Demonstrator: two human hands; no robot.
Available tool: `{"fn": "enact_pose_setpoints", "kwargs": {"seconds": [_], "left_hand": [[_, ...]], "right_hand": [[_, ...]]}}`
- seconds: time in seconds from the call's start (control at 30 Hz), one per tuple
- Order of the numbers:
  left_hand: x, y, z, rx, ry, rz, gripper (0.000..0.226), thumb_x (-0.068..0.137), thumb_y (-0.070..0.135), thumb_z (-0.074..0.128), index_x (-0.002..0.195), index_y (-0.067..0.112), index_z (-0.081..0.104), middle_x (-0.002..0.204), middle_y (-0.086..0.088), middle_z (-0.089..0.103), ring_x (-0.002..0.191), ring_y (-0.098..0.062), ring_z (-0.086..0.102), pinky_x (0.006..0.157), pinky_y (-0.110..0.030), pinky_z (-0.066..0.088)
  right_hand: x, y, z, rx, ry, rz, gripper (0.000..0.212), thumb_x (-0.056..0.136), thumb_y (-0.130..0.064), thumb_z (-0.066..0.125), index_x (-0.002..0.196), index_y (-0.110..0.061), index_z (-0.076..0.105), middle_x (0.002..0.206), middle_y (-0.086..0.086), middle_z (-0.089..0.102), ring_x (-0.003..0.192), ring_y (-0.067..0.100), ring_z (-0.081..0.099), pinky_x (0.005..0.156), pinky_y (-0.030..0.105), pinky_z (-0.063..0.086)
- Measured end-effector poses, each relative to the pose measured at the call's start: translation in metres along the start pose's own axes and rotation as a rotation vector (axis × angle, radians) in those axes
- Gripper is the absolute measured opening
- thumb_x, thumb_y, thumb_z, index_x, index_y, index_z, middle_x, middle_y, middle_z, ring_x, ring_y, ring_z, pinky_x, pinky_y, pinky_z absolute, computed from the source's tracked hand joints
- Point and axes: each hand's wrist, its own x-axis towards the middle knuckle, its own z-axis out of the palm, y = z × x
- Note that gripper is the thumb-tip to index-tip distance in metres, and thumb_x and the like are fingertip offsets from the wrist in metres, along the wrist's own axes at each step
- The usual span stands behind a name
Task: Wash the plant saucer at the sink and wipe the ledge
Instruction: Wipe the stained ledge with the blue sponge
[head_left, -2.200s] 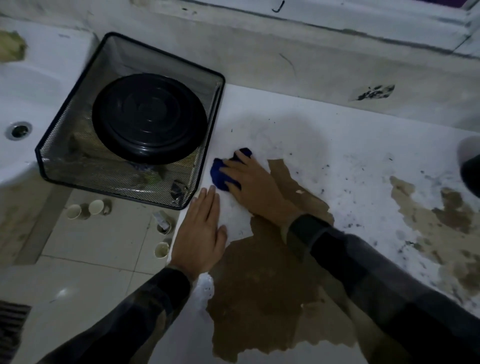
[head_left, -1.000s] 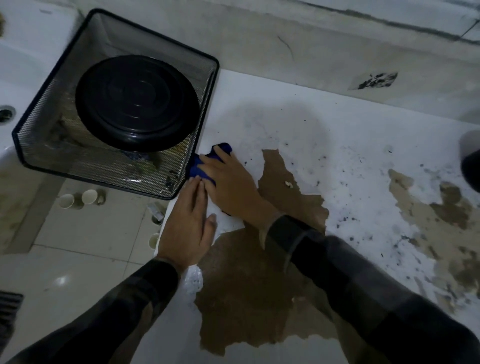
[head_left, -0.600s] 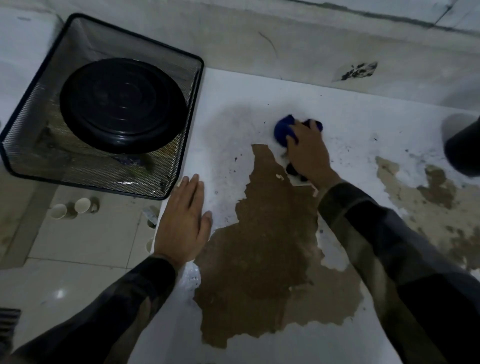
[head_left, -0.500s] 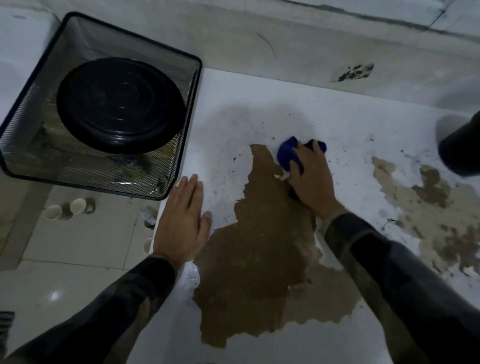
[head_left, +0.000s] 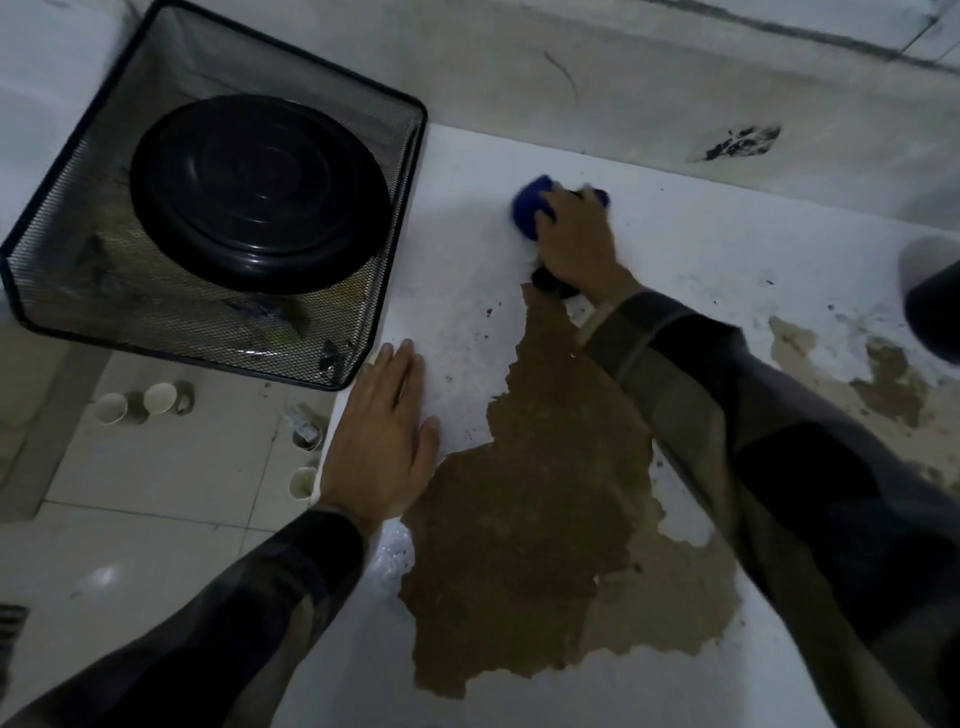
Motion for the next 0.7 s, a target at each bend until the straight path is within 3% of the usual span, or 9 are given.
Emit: {"fn": "enact_pose_setpoints", "kwargs": {"seconds": [0.13, 0.2, 0.33, 0.4, 0.47, 0.6, 0.7], "left_hand": [[-0.001, 0.002, -0.003, -0.086, 0.028, -0.005, 0.066, 0.095, 0.036, 0.027, 0.148, 0.000, 0.018, 0.156, -0.017, 0.016, 0.146, -0.028, 0.011, 0.120, -0.037, 0.008], [-0.002, 0.002, -0.004, -0.141, 0.053, -0.013, 0.064, 0.094, 0.033, 0.029, 0.148, -0.001, 0.020, 0.154, -0.019, 0.020, 0.144, -0.029, 0.016, 0.119, -0.037, 0.012], [-0.003, 0.006, -0.010, -0.227, 0.117, -0.011, 0.057, 0.093, 0.029, 0.032, 0.141, -0.001, 0.033, 0.142, -0.020, 0.035, 0.131, -0.031, 0.034, 0.111, -0.041, 0.029], [-0.006, 0.008, -0.011, -0.233, 0.129, -0.003, 0.053, 0.091, 0.028, 0.034, 0.135, 0.000, 0.040, 0.131, -0.018, 0.042, 0.120, -0.030, 0.040, 0.103, -0.043, 0.036], [-0.008, 0.008, -0.012, -0.233, 0.119, -0.011, 0.052, 0.089, 0.028, 0.035, 0.132, 0.000, 0.043, 0.128, -0.018, 0.045, 0.115, -0.029, 0.042, 0.098, -0.046, 0.040], [-0.010, 0.005, -0.010, -0.191, 0.106, -0.056, 0.054, 0.091, 0.029, 0.035, 0.136, 0.000, 0.038, 0.134, -0.018, 0.042, 0.122, -0.028, 0.038, 0.105, -0.040, 0.036], [-0.011, 0.004, -0.009, -0.157, 0.078, -0.043, 0.055, 0.093, 0.031, 0.032, 0.137, -0.002, 0.039, 0.137, -0.020, 0.044, 0.126, -0.031, 0.039, 0.109, -0.041, 0.033]], "right_hand": [[-0.030, -0.060, 0.026, 0.069, -0.134, -0.356, 0.035, 0.098, -0.013, 0.041, 0.128, 0.002, 0.053, 0.139, 0.017, 0.047, 0.128, 0.038, 0.036, 0.108, 0.032, 0.018], [-0.057, -0.069, 0.034, 0.096, -0.126, -0.430, 0.033, 0.096, -0.011, 0.044, 0.123, 0.004, 0.056, 0.133, 0.018, 0.053, 0.128, 0.040, 0.036, 0.106, 0.033, 0.018], [-0.123, -0.069, 0.045, 0.101, -0.144, -0.538, 0.031, 0.088, -0.010, 0.050, 0.112, 0.003, 0.064, 0.123, 0.020, 0.061, 0.125, 0.043, 0.046, 0.108, 0.048, 0.030], [-0.147, -0.061, 0.047, 0.105, -0.187, -0.542, 0.030, 0.085, -0.009, 0.053, 0.108, 0.006, 0.066, 0.114, 0.022, 0.065, 0.115, 0.043, 0.055, 0.100, 0.056, 0.041], [-0.157, -0.051, 0.038, 0.146, -0.146, -0.481, 0.035, 0.086, -0.012, 0.047, 0.109, 0.010, 0.063, 0.109, 0.027, 0.065, 0.107, 0.045, 0.060, 0.094, 0.058, 0.046], [-0.154, -0.013, -0.010, 0.200, 0.052, -0.124, 0.036, 0.095, -0.004, 0.042, 0.130, -0.001, 0.048, 0.126, 0.019, 0.054, 0.114, 0.034, 0.053, 0.105, 0.036, 0.035], [-0.150, 0.042, -0.031, 0.141, 0.204, 0.120, 0.034, 0.098, -0.012, 0.041, 0.130, -0.005, 0.050, 0.133, 0.018, 0.049, 0.122, 0.036, 0.046, 0.106, 0.042, 0.035]]}}
